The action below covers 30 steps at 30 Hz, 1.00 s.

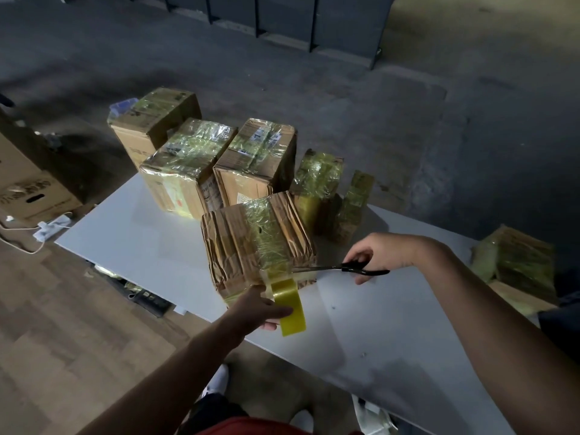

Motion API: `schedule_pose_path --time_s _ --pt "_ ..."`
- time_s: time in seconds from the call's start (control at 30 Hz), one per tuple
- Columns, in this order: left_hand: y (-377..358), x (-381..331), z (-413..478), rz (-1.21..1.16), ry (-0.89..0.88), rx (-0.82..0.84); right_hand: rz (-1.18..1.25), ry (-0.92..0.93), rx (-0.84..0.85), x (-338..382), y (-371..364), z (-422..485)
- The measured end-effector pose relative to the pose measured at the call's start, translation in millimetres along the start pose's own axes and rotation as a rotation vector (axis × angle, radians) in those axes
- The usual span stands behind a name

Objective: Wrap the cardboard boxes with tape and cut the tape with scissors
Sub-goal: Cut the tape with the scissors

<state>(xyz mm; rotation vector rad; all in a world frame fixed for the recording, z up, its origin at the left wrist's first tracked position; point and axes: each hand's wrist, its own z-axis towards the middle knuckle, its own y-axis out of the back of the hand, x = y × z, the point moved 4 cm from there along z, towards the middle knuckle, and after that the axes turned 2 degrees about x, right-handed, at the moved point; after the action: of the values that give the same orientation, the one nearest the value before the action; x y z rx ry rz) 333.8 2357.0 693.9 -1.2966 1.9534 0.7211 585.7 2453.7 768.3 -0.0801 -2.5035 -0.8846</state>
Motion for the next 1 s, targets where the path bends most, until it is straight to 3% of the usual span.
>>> schedule_pose_path --time_s 0.63,1.0 --pt "0.9 4.6 4.1 0.036 0.037 0.067 -0.199 -0.008 0.136 10.5 2.9 28.8" --pt "17.0 -1.6 8.7 0.077 0.054 0.194 -0.095 -0.016 0.123 2.3 -11.9 27.5"
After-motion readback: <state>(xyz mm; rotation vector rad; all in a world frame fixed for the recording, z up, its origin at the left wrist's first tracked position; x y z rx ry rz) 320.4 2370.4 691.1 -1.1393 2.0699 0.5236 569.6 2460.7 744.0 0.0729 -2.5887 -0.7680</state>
